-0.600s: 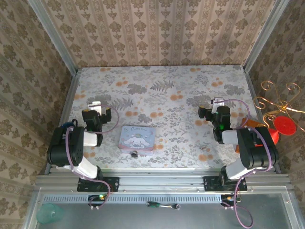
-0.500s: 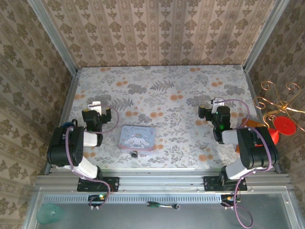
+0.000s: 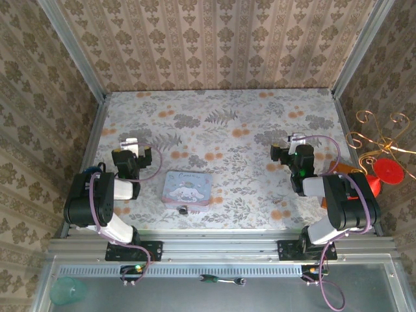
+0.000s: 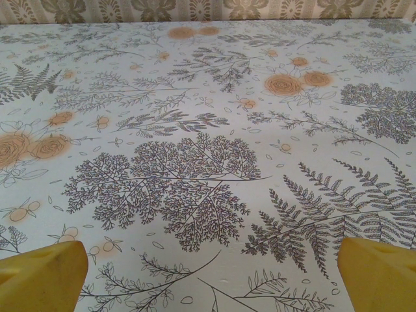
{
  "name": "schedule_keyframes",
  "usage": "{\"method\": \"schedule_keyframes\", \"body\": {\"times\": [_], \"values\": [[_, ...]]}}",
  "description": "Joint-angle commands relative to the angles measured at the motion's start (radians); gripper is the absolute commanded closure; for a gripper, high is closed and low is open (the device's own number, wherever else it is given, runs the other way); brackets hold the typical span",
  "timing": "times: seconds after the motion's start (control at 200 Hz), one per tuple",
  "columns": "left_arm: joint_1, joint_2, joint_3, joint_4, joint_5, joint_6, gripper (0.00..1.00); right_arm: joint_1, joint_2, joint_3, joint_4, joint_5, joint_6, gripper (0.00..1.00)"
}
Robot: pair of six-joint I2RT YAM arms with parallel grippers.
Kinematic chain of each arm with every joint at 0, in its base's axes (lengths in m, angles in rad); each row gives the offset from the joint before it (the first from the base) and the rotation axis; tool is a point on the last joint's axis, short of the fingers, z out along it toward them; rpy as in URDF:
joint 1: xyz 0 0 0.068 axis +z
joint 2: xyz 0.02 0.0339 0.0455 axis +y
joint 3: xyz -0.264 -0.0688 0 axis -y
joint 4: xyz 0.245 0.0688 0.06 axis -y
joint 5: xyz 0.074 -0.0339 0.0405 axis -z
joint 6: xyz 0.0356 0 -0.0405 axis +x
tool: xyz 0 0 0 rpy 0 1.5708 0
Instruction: Unlock the padlock with the key
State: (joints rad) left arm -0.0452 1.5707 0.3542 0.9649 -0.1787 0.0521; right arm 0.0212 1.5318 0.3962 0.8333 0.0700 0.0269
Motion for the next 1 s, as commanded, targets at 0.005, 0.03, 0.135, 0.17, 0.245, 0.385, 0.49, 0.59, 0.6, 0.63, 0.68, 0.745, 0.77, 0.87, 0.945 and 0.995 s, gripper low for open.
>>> {"method": "schedule_keyframes", "body": {"times": [0.005, 0.03, 0.135, 0.17, 0.245, 0.385, 0.49, 0.59, 0.6, 0.63, 0.68, 0.745, 0.77, 0.87, 0.945, 0.995], "values": [[-0.002, -0.01, 0.02, -0.004, 0.012, 0.0, 0.0, -0.004, -0.006, 0.021, -0.003, -0.016, -0.001, 0.0], [-0.002, -0.011, 0.02, -0.005, 0.012, 0.0, 0.0, -0.004, -0.006, 0.021, -0.003, -0.016, -0.001, 0.0], [-0.002, -0.011, 0.02, -0.005, 0.012, -0.001, 0.0, -0.004, -0.006, 0.022, -0.003, -0.017, -0.002, 0.0], [-0.002, -0.01, 0.02, -0.004, 0.012, 0.0, 0.0, -0.004, -0.005, 0.023, -0.003, -0.015, -0.001, 0.0], [-0.002, -0.012, 0.019, -0.001, 0.012, 0.0, 0.0, -0.004, -0.006, 0.022, -0.003, -0.015, -0.002, 0.0], [-0.002, -0.014, -0.002, 0.035, 0.034, 0.009, 0.0, -0.004, -0.006, 0.02, -0.001, -0.015, -0.002, 0.0], [-0.01, -0.053, -0.02, 0.036, 0.055, 0.029, 0.0, -0.003, -0.007, 0.017, 0.004, -0.013, -0.002, 0.0], [-0.021, -0.154, -0.013, -0.061, 0.014, 0.027, 0.0, 0.0, -0.027, 0.015, -0.007, -0.016, -0.008, 0.0], [-0.023, -0.167, -0.01, -0.074, 0.009, 0.026, 0.0, 0.0, -0.034, 0.011, -0.008, -0.016, -0.008, 0.0], [-0.027, -0.204, -0.006, -0.111, -0.002, 0.029, 0.0, 0.003, -0.051, 0.007, -0.015, -0.014, -0.011, 0.0], [-0.043, -0.264, -0.003, -0.162, -0.02, 0.039, 0.0, 0.01, -0.089, -0.002, -0.031, -0.007, -0.017, 0.0], [-0.071, -0.36, 0.0, -0.219, -0.076, 0.022, 0.0, 0.021, -0.133, -0.013, -0.055, 0.008, -0.024, 0.0], [-0.082, -0.399, 0.004, -0.249, -0.105, -0.002, 0.0, 0.026, -0.165, -0.018, -0.058, 0.011, -0.027, 0.0], [-0.092, -0.557, 0.056, -0.467, -0.222, -0.2, 0.0, 0.062, -0.249, -0.03, -0.097, 0.026, -0.068, 0.0], [-0.087, -0.662, 0.132, -0.729, -0.301, -0.384, 0.0, 0.09, -0.335, 0.014, -0.221, 0.077, -0.034, 0.0], [-0.08, -0.718, 0.171, -0.852, -0.283, -0.446, 0.0, 0.091, -0.403, 0.065, -0.349, 0.122, 0.067, 0.0]]}}
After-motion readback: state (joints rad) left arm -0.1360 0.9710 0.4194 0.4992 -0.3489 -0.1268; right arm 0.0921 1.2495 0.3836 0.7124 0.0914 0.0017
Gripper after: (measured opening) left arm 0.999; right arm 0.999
